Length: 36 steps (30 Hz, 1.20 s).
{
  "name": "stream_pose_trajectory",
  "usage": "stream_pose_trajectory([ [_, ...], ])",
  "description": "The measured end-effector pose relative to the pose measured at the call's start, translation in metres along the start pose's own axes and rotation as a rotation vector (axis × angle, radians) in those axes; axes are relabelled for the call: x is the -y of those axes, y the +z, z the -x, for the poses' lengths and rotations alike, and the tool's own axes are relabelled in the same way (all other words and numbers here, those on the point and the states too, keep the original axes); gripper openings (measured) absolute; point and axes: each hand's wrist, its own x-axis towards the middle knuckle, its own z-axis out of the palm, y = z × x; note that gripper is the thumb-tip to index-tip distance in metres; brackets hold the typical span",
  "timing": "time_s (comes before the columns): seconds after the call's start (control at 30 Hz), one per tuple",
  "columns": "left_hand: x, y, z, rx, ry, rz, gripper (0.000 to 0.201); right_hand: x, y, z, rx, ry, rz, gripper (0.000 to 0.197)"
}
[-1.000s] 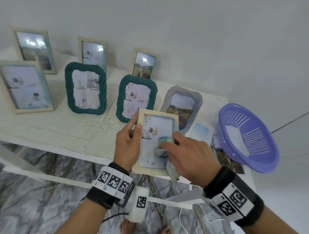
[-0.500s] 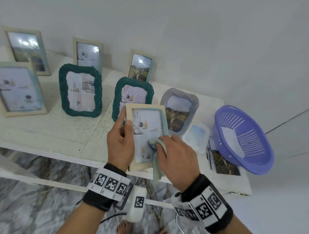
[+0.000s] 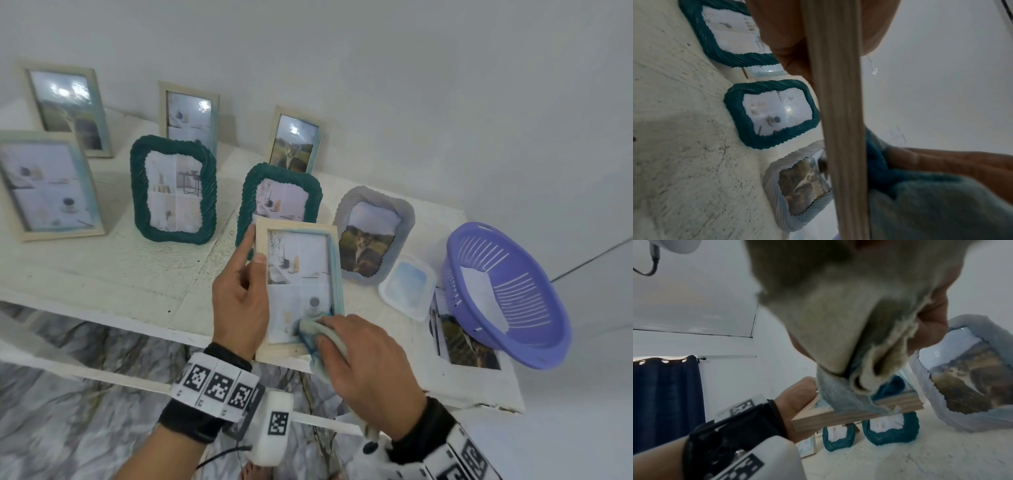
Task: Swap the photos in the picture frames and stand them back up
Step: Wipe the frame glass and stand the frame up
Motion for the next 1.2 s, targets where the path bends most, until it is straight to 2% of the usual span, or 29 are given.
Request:
stream_pose_trajectory([
  [0.17, 0.002, 0.003, 0.006, -0.001, -0.01, -0.004, 0.041, 0.001, -0.001, -0.014, -0.176, 0.021, 0.108, 0.041],
  [0.27, 0.002, 0.007, 0.011, 0.031, -0.015, 0.025, 0.038, 0.0, -0.006, -0.03, -0.295, 0.022, 0.17, 0.031],
  [0.33, 0.002, 0.007, 0.013, 0.054, -0.022, 0.032, 0.038, 0.0, -0.01, -0.038, -0.311, 0.028, 0.165, 0.022],
  [0.4, 0.0, 0.007, 0.014, 0.06, -0.019, 0.03, 0.037, 0.001, -0.013, -0.039, -0.295, 0.018, 0.142, 0.024],
  [0.6, -0.011, -0.001, 0.004, -0.008, 0.003, 0.022, 0.04, 0.003, 0.001, 0.001, -0.052, -0.058, -0.035, 0.04],
  [0.67, -0.013, -0.001, 0.004, -0.002, 0.008, 0.014, 0.041, 0.001, 0.003, 0.002, -0.082, -0.047, -0.018, 0.04],
  [0.77, -0.013, 0.003, 0.009, 0.015, 0.004, 0.017, 0.04, -0.002, -0.001, -0.014, -0.21, -0.03, 0.062, 0.043],
  [0.87, -0.014, 0.008, 0.017, 0.058, 0.019, 0.019, 0.04, -0.004, -0.013, -0.031, -0.293, -0.033, 0.078, 0.034],
  [0.93, -0.014, 0.009, 0.018, 0.064, 0.023, 0.012, 0.04, -0.009, -0.018, -0.034, -0.239, -0.053, 0.048, 0.033],
  [1.07, -0.013, 0.001, 0.006, 0.055, -0.006, 0.012, 0.039, -0.015, -0.024, -0.013, 0.057, -0.182, 0.018, 0.039],
  [1.13, -0.012, -0.002, 0.002, 0.06, -0.014, 0.007, 0.04, -0.017, -0.028, -0.004, 0.162, -0.217, 0.133, 0.039],
  [1.2, -0.011, -0.001, 0.003, 0.067, -0.018, 0.009, 0.039, -0.017, -0.034, -0.004, 0.168, -0.264, 0.307, 0.041],
])
